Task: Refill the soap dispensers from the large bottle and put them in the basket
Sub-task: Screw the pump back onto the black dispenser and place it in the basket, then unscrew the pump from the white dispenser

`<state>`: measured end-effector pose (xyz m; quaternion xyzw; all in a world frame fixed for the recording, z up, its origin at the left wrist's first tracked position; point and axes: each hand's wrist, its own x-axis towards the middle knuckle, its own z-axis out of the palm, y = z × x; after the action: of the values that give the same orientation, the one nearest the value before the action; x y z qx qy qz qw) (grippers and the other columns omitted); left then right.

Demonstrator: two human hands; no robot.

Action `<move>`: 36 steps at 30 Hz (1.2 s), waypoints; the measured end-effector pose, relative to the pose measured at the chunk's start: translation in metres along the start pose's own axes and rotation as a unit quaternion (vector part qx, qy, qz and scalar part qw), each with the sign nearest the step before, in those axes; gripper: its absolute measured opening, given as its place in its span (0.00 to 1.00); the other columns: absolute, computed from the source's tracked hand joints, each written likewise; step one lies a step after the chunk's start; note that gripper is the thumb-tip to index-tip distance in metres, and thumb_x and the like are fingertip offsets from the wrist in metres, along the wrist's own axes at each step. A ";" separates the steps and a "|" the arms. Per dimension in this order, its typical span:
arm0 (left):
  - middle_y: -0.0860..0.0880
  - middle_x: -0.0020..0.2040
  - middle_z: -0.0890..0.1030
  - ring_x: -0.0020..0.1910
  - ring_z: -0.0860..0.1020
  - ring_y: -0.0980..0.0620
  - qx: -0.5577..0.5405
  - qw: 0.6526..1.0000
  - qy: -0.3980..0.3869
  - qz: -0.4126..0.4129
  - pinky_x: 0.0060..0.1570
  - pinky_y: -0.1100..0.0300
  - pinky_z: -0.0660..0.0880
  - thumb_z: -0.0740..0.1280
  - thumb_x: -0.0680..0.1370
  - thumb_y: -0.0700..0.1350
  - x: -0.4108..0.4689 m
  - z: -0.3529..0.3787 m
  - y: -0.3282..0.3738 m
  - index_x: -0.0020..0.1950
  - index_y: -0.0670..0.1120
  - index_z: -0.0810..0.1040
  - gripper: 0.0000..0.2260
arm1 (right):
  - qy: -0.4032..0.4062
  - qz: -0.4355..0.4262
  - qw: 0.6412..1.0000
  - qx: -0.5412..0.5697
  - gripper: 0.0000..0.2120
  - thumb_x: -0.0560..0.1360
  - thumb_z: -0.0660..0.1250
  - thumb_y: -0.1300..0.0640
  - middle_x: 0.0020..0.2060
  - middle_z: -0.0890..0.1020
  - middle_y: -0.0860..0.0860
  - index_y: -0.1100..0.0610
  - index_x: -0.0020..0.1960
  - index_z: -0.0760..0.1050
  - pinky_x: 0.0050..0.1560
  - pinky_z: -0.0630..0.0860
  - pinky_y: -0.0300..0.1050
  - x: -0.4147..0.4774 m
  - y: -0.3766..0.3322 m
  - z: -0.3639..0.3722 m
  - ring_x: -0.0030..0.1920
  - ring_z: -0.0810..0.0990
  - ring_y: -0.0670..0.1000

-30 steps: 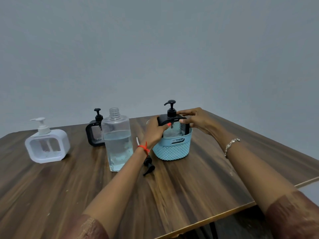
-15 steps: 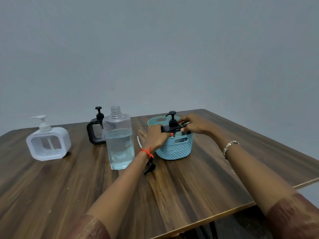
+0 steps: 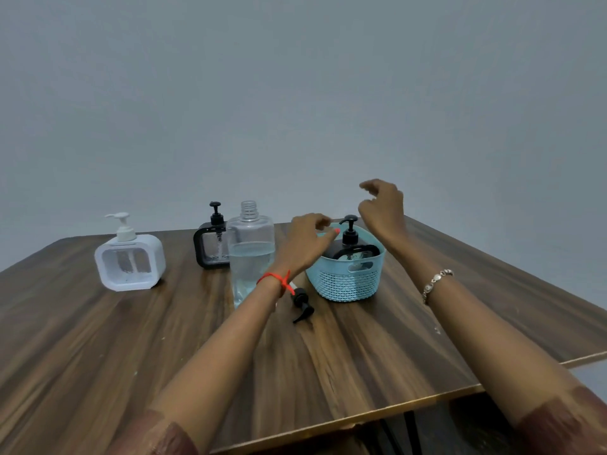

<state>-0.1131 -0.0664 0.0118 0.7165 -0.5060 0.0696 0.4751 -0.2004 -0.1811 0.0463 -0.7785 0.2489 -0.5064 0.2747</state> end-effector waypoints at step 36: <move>0.50 0.54 0.79 0.54 0.78 0.49 -0.108 0.942 0.181 -0.260 0.58 0.53 0.74 0.69 0.74 0.49 -0.059 -0.219 -0.290 0.54 0.55 0.73 0.10 | -0.353 0.050 0.925 0.134 0.16 0.71 0.70 0.61 0.50 0.79 0.53 0.61 0.57 0.72 0.54 0.75 0.50 -0.076 -0.125 0.361 0.51 0.78 0.54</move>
<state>0.1718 0.1478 -0.0820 0.7429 -0.2115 0.0169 0.6349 0.1199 0.0237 -0.0397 -0.8495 0.1044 -0.2135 0.4710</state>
